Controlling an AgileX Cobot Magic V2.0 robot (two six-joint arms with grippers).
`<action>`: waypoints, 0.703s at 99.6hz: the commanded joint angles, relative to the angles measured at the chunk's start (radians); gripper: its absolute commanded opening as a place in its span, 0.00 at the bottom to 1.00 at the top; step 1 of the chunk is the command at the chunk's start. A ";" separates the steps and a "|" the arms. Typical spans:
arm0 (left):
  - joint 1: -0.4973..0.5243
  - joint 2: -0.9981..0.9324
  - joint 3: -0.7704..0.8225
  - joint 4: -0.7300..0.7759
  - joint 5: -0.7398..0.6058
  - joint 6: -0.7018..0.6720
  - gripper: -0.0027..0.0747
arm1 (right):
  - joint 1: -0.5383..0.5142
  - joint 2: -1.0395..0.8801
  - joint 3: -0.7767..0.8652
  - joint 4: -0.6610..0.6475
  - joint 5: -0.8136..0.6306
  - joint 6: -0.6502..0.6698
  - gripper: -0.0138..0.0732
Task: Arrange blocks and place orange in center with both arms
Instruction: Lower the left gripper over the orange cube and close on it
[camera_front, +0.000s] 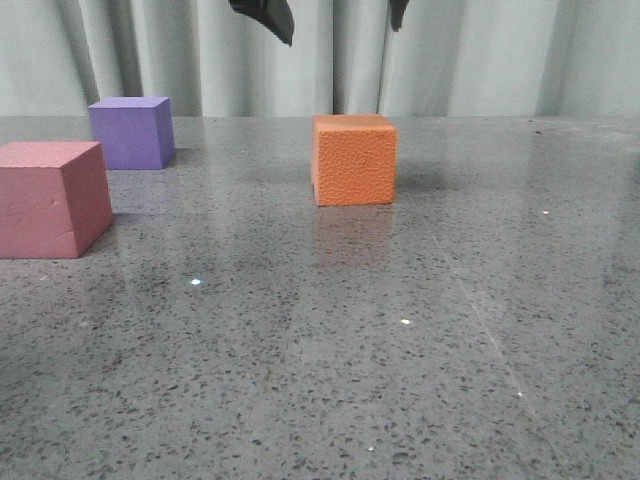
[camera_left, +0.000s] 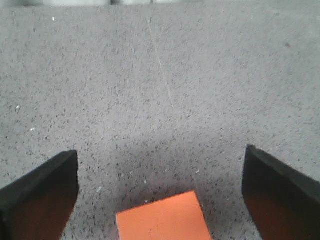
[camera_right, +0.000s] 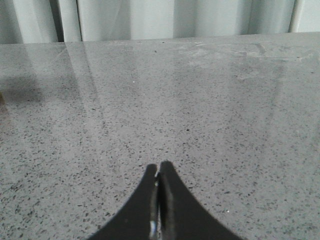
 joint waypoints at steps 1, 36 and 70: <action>-0.017 -0.030 -0.026 0.014 -0.010 -0.015 0.83 | -0.003 -0.009 -0.014 -0.003 -0.085 -0.008 0.08; -0.038 0.027 -0.026 0.006 0.054 -0.054 0.83 | -0.003 -0.009 -0.014 -0.003 -0.085 -0.008 0.08; -0.042 0.074 -0.025 -0.033 0.098 -0.067 0.83 | -0.003 -0.009 -0.014 -0.003 -0.085 -0.008 0.08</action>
